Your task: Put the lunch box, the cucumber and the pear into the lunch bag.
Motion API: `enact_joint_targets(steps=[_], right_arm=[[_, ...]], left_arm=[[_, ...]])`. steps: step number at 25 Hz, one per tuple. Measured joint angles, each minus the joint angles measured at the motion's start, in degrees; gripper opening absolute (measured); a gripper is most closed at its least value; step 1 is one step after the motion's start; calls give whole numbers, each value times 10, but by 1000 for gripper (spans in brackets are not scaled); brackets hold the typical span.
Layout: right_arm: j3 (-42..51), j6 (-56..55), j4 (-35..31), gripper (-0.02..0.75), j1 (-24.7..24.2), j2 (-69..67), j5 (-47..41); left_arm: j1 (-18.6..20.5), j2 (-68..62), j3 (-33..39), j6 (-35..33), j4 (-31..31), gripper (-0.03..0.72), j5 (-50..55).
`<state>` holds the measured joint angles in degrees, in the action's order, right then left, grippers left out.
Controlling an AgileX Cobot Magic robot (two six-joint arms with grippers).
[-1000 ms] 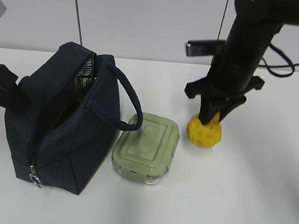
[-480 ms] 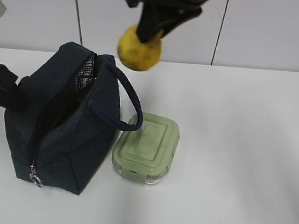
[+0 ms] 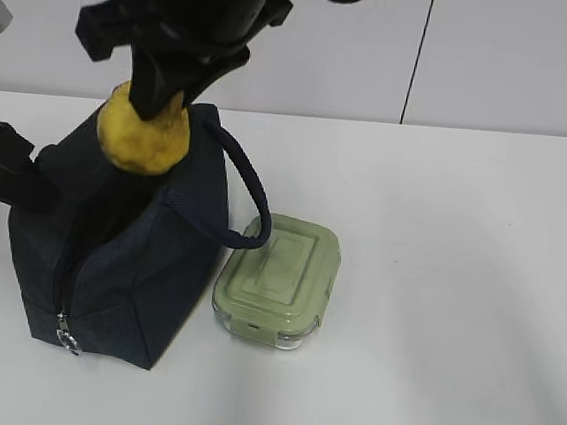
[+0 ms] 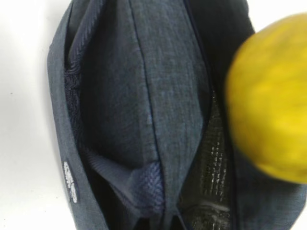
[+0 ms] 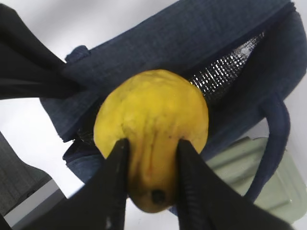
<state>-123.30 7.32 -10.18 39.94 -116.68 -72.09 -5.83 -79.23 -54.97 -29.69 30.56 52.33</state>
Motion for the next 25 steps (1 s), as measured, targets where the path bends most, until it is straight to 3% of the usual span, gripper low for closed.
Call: enact_joint_targets(steps=[12,19,25], right_arm=[[0,0,-19,194,0,-77,1],[-2,3,-33,438,0,-82,5],[-3,-11,-12,468,0,-64,5]], left_arm=[[0,0,0,0,0,1,0],[0,0,0,0,0,1,0],[0,0,0,0,0,1,1]])
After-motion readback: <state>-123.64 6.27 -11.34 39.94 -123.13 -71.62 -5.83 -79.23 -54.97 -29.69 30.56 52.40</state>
